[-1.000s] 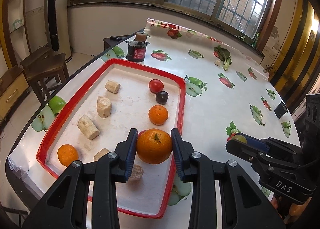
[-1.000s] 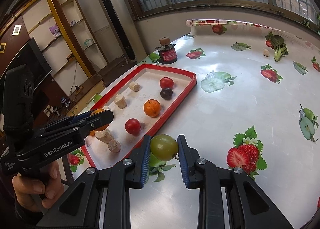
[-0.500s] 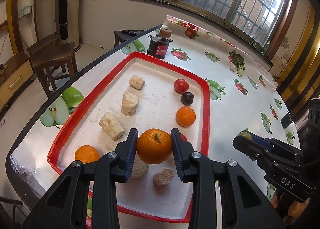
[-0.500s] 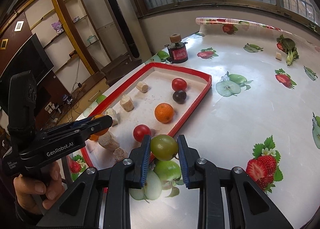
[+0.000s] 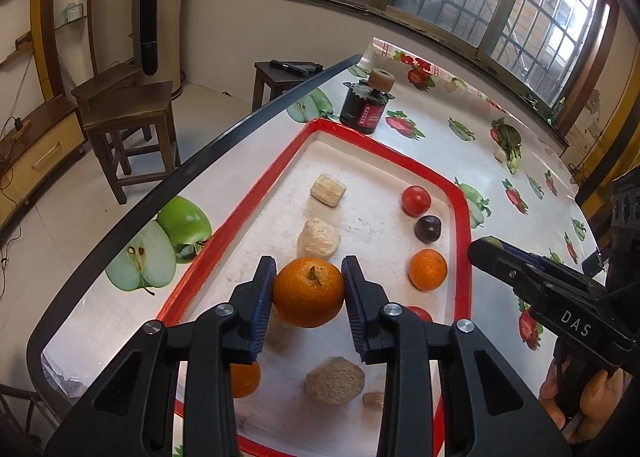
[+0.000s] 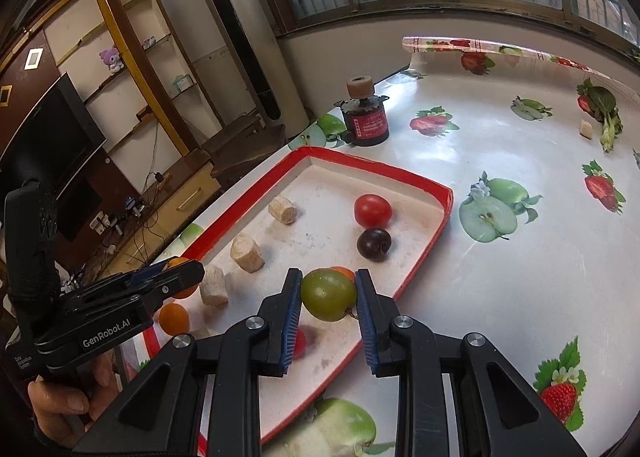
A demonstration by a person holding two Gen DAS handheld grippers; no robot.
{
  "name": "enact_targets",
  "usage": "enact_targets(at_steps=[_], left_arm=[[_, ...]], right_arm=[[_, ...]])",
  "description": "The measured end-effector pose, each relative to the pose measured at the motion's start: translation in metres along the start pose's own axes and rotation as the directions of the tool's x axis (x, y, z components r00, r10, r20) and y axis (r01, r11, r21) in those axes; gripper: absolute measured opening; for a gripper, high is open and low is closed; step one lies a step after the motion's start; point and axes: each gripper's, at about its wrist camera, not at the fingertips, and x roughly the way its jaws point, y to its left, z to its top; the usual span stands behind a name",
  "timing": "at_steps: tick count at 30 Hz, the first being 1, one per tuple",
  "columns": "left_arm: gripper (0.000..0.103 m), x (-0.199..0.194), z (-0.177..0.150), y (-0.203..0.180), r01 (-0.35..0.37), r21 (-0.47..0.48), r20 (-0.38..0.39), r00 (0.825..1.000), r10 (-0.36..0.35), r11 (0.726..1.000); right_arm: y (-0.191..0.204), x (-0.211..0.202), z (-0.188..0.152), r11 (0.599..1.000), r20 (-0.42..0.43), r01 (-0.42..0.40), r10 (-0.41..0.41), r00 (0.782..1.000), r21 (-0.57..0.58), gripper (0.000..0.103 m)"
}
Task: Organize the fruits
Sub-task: 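Carry the orange with left tool while right tool carries the grape over the tray, then open left tool to drop the orange while right tool drops the grape in the tray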
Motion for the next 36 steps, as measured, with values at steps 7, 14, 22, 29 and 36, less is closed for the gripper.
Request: enact_targets(at_steps=[7, 14, 22, 29, 36], left_arm=[[0.031, 0.014, 0.002, 0.011, -0.023, -0.007, -0.024, 0.999, 0.022, 1.000], [0.032, 0.025, 0.009, 0.013, -0.029, -0.011, -0.022, 0.999, 0.029, 1.000], [0.032, 0.032, 0.013, 0.013, -0.044, 0.001, -0.022, 0.999, 0.044, 0.999], [0.033, 0.031, 0.013, 0.010, -0.068, 0.011, -0.020, 0.997, 0.068, 0.998], [0.054, 0.022, 0.008, 0.010, -0.088, 0.010, -0.007, 0.996, 0.088, 0.996]], right_arm=[[0.014, 0.035, 0.014, 0.999, -0.030, -0.009, 0.008, 1.000, -0.043, 0.027], [0.024, 0.067, 0.020, 0.995, -0.065, 0.008, -0.014, 0.998, -0.096, 0.027], [0.020, 0.086, 0.018, 0.994, -0.093, 0.020, -0.030, 0.995, -0.105, 0.027], [0.018, 0.091, 0.015, 0.994, -0.107, 0.016, -0.028, 0.994, -0.106, 0.029], [0.020, 0.084, 0.016, 0.992, -0.105, 0.022, -0.035, 0.994, -0.120, 0.037]])
